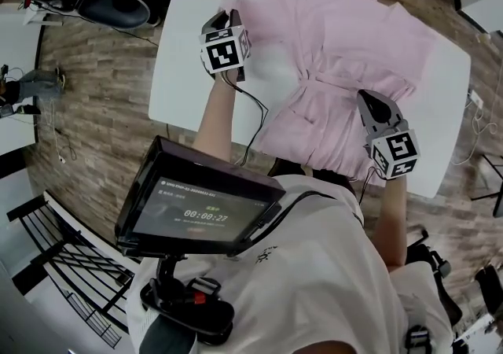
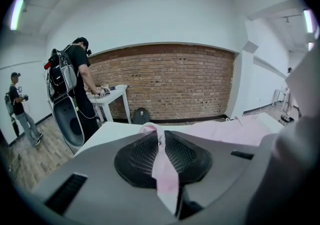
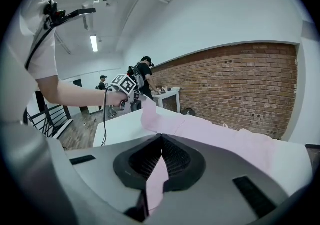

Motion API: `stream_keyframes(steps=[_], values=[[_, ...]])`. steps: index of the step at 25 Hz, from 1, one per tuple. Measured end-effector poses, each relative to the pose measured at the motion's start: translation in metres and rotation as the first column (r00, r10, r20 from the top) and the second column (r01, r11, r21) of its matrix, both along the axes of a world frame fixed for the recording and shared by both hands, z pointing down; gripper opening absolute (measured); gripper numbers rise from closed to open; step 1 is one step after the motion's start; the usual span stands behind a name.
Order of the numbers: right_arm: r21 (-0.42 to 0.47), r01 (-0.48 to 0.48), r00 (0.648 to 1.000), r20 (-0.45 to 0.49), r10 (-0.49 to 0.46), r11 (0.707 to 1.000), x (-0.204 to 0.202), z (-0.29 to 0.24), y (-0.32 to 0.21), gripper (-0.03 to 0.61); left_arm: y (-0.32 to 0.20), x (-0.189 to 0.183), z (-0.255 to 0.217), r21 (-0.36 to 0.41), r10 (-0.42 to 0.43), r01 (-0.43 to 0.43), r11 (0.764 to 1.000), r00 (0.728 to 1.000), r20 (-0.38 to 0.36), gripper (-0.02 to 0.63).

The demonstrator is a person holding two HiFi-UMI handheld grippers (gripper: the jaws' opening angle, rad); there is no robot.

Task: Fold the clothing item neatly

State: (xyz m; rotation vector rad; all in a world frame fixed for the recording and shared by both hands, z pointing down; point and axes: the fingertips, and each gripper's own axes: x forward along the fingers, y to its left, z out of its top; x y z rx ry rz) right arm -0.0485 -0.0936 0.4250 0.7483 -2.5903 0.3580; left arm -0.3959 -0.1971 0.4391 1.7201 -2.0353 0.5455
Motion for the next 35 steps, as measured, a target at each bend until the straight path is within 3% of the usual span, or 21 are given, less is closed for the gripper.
stream_keyframes(steps=[20,35], values=[[0.015,-0.129,0.992,0.011,0.129,0.992,0.092,0.002,0.008,0.005,-0.034,0.123,-0.005,0.024,0.154,-0.154,0.988,0.988,0.004,0.044],[0.01,-0.227,0.974,-0.014,0.228,0.974,0.147,-0.003,0.016,0.005,-0.055,0.234,0.0,0.006,0.332,-0.332,0.943,0.943,0.006,0.043]])
